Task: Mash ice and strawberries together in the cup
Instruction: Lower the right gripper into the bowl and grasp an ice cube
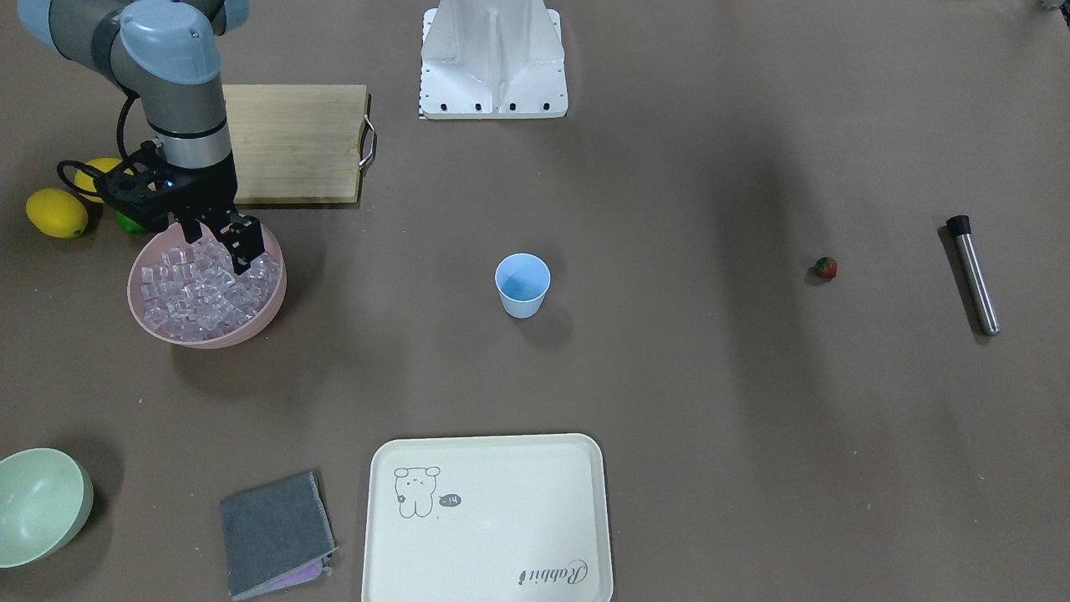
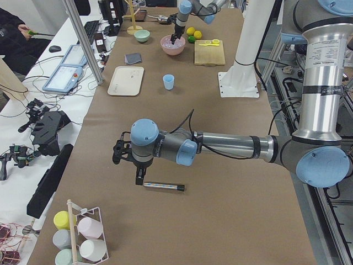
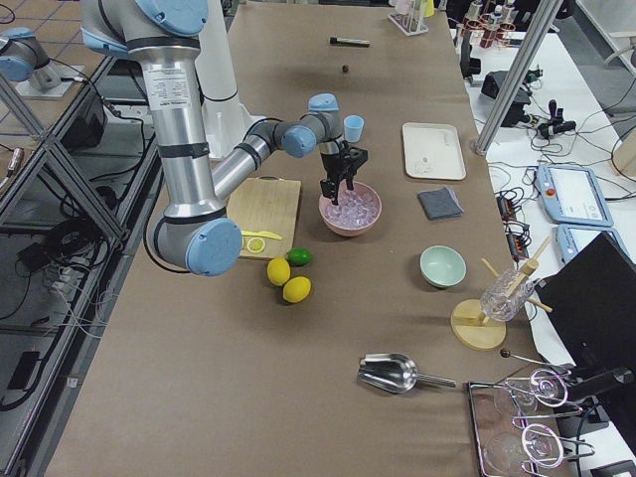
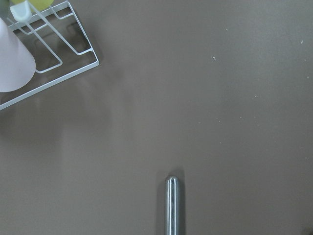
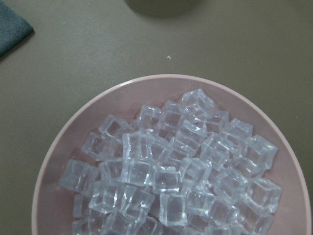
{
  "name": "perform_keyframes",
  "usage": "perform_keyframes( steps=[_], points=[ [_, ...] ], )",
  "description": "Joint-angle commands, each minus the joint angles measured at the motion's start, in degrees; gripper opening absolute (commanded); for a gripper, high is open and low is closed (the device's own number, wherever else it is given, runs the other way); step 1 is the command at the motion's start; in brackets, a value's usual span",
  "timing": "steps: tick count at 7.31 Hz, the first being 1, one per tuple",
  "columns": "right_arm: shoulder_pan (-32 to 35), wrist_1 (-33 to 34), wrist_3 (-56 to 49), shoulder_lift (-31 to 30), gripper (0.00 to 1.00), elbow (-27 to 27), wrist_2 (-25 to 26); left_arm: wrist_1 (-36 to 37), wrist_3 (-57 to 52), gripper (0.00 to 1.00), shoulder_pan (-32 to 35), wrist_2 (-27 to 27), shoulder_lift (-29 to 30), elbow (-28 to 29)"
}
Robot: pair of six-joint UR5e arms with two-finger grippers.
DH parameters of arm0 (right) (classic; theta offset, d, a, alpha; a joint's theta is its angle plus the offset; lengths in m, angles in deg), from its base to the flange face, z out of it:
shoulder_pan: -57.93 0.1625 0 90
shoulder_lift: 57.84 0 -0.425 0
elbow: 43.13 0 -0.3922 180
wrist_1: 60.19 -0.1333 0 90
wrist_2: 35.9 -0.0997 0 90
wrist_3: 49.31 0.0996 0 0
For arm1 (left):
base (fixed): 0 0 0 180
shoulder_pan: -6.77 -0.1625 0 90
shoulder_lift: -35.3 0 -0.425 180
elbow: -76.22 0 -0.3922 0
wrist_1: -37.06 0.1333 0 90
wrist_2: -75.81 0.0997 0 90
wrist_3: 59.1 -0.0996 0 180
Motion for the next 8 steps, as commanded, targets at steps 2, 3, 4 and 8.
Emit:
perform_keyframes(
  steps=[2, 3, 4, 8],
  points=[
    [-0.2, -0.1, 1.6, 0.4, 0.87, 0.8, -3.1, 0.1, 0.0, 0.98, 0.1, 0.0, -0.6, -1.4],
    [-0.2, -0.1, 1.9, 0.7, 0.86, 0.3, -3.4, 0.1, 0.0, 0.98, 0.1, 0.0, -0.6, -1.7],
    [-0.3, -0.3, 2.8, 0.8, 0.86, -0.7, -3.5, 0.1, 0.0, 0.98, 0.1, 0.0, -0.6, -1.9],
    [0.1, -0.3, 4.2, 4.6, 0.81, -5.4, -3.5, 0.1, 0.0, 0.98, 0.1, 0.0, -0.6, -2.9]
  ],
)
